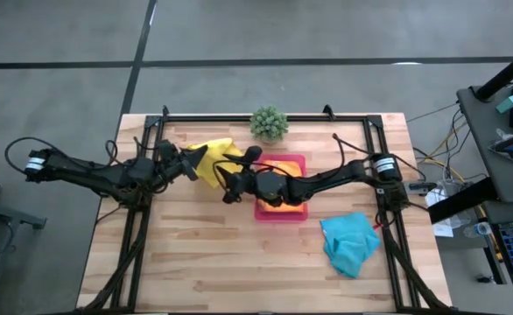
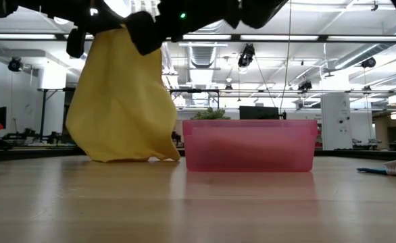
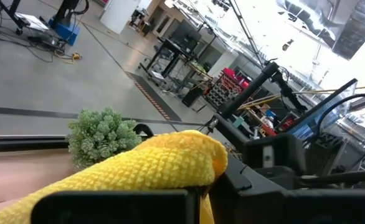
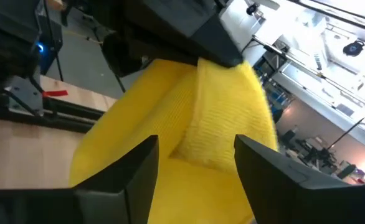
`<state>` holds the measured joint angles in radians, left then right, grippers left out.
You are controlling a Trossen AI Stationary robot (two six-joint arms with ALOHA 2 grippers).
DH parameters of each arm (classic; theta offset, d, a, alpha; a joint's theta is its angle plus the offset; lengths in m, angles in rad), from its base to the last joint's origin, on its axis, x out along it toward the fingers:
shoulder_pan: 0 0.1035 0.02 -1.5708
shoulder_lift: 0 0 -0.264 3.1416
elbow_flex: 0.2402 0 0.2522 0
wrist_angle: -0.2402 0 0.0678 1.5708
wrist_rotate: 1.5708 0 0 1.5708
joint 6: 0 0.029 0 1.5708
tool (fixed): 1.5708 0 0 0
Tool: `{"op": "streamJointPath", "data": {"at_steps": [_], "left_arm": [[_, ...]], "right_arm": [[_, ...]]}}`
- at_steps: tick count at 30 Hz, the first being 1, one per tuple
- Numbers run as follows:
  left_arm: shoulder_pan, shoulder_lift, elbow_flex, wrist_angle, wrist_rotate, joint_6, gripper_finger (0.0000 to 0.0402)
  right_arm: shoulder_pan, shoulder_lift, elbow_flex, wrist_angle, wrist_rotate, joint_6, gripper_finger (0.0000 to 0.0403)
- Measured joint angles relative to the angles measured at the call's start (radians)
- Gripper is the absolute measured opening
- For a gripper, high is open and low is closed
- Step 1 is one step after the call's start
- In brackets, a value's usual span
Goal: Fold microfiber towels
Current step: Fold the yellow towel
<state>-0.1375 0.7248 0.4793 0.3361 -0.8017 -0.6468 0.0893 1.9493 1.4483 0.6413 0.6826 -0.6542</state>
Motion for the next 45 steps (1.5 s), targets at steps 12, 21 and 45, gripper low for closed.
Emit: {"op": "streamJointPath", "data": {"at_steps": [12,21,45], "left_arm": [[0.0,0.008,0.0,-0.011,0.004,0.004,0.0],[0.0,0.016,0.0,-0.027,0.008,0.034,0.0],[0.0,0.033,0.0,-0.237,0.278,0.399,0.0162]], "right_arm": [[-0.007,0.155,0.165,0.077,0.169,-0.151,0.0159],[0.025,0.145,0.169,0.074,0.199,-0.232,0.0016],[-0.032,-0.101,0.167,-0.987,-0.616,0.392,0.0009]]}}
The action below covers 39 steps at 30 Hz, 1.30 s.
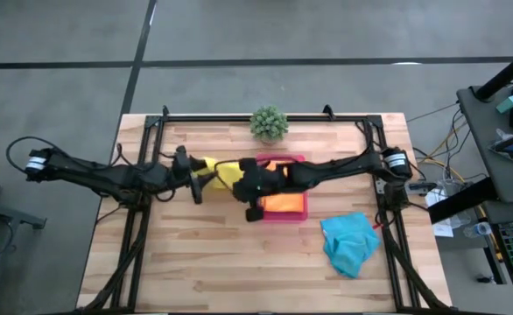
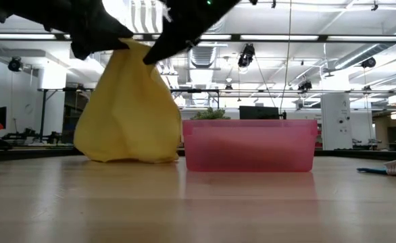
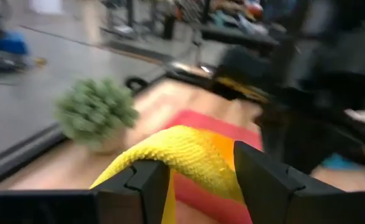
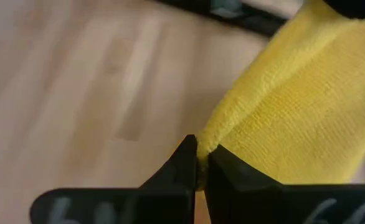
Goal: Fold microfiber towels
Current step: Fold the yellow towel
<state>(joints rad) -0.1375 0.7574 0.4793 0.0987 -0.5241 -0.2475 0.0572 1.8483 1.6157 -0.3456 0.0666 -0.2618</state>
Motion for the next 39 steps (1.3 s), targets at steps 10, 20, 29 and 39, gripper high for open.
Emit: {"op": "streamJointPath", "data": {"at_steps": [10,20,29,39], "left_arm": [[0.0,0.107,0.0,-0.102,0.284,0.019,0.0162],[-0.001,0.086,0.012,-0.353,0.481,-0.162,0.0162],[-0.009,0.027,0.081,-0.253,0.601,0.006,0.0162],[-0.013,0.21,0.08,-0.104,0.448,0.134,0.0162]], "right_arm": [[-0.02,0.033,-0.01,-0.132,-0.228,-0.03,0.0009],[-0.018,0.033,-0.011,-0.159,-0.253,0.012,0.0009],[-0.018,0.086,-0.011,-0.06,-0.249,0.052,0.0009],[-0.019,0.111,-0.011,-0.06,-0.248,0.043,0.0009]]}}
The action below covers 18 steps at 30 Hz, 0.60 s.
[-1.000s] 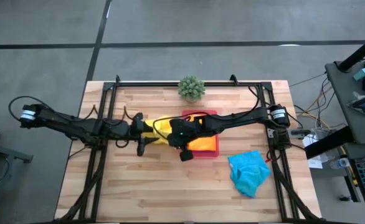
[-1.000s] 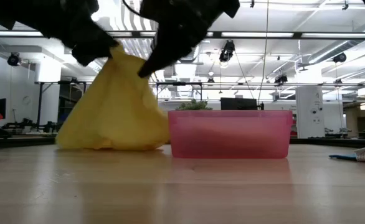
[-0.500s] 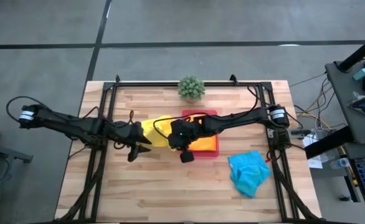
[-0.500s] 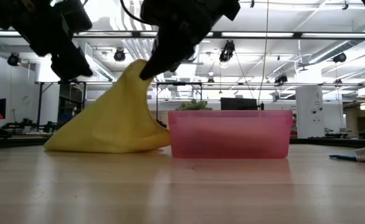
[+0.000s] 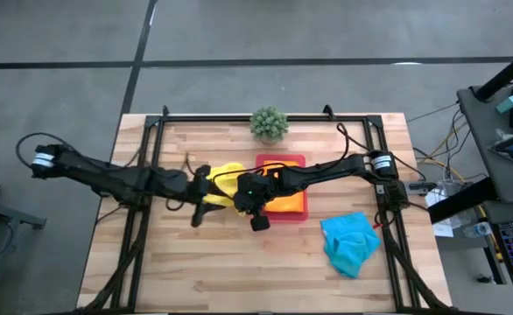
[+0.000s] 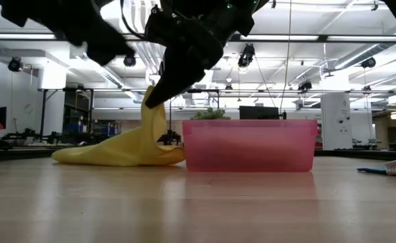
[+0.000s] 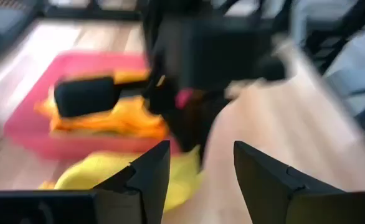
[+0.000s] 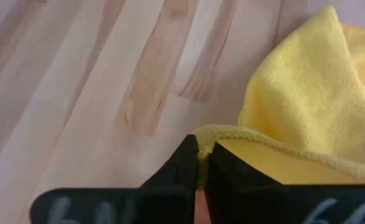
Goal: Fold microfiber towels
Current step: Fold the yellow towel
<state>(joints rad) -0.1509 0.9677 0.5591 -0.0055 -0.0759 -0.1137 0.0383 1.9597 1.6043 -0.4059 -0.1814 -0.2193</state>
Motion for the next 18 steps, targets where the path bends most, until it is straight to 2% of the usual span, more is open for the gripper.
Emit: {"op": "streamJointPath", "data": {"at_steps": [2,8,12,18], "left_arm": [[0.0,0.065,0.0,0.022,-0.023,0.02,0.0162],[-0.001,0.211,0.005,0.224,-0.024,0.141,0.0162],[-0.001,0.273,0.005,0.237,-0.024,0.222,0.0162],[0.0,0.337,0.005,0.231,-0.028,0.255,0.0162]], "right_arm": [[0.0,-0.002,0.0,0.0,0.0,0.0,0.0009],[0.0,-0.006,0.003,-0.001,0.0,-0.001,0.0009],[0.0,-0.006,0.004,-0.008,0.0,0.0,0.0009],[0.0,-0.006,0.007,0.007,-0.001,-0.001,0.0008]]}}
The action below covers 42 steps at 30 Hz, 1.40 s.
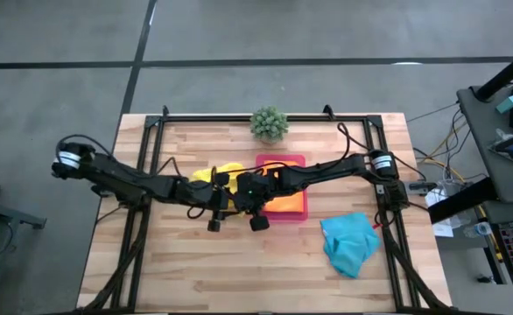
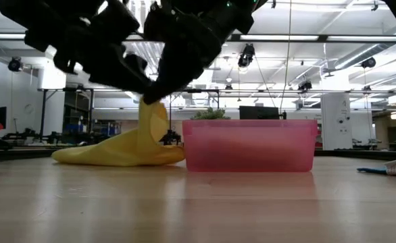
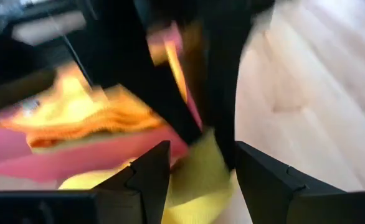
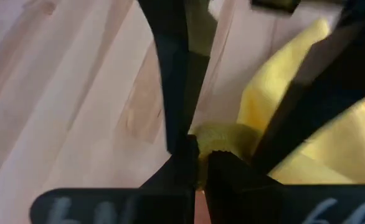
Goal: Fold microfiber towels
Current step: Fold the yellow towel
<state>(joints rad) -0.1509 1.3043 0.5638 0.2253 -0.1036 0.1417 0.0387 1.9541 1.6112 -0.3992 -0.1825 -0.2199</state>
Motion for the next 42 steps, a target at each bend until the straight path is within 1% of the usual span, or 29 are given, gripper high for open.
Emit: {"op": "streamJointPath", "data": {"at_steps": [8,10,13,16,17,18,19,23,27,32,37,42], "left_arm": [[0.0,0.066,-0.001,-0.008,0.005,-0.001,0.0162],[0.0,0.071,-0.001,-0.006,0.008,-0.001,0.0155],[0.0,0.074,-0.001,-0.012,0.008,-0.004,0.0124],[0.0,0.064,-0.001,-0.025,0.008,-0.003,0.0061],[0.0,0.057,-0.001,-0.036,0.008,-0.004,0.0035],[0.0,0.05,-0.001,-0.044,0.009,-0.007,0.0018],[0.0,0.045,-0.001,-0.041,0.007,-0.018,0.0011],[-0.011,0.014,-0.001,-0.067,-0.014,-0.031,0.0002],[-0.033,-0.063,-0.001,-0.094,-0.044,-0.037,0.0001],[-0.072,-0.229,-0.001,-0.12,-0.13,-0.058,0.0001],[-0.128,-0.415,0.0,-0.15,-0.243,-0.058,0.0001],[-0.164,-0.557,-0.001,-0.165,-0.304,-0.059,0.0]], "right_arm": [[0.0,0.0,0.001,-0.008,0.0,-0.027,0.0008],[0.0,0.0,0.005,-0.009,0.0,-0.027,0.0009],[0.0,0.0,0.01,-0.014,0.0,-0.033,0.0009],[0.0,0.0,0.017,-0.011,0.0,-0.034,0.0011],[0.0,0.0,0.019,-0.009,0.0,-0.033,0.0014],[0.0,0.0,0.02,-0.009,0.0,-0.029,0.002],[0.0,0.0,0.021,-0.009,0.0,-0.026,0.0028],[-0.004,-0.018,0.023,-0.011,0.0,-0.024,0.0067],[-0.014,-0.063,0.021,-0.013,0.001,-0.023,0.0107],[-0.025,-0.13,0.004,-0.045,0.003,-0.017,0.0139],[-0.026,-0.179,-0.014,-0.056,0.01,-0.015,0.0145],[-0.026,-0.21,-0.022,-0.053,0.022,-0.027,0.0137]]}}
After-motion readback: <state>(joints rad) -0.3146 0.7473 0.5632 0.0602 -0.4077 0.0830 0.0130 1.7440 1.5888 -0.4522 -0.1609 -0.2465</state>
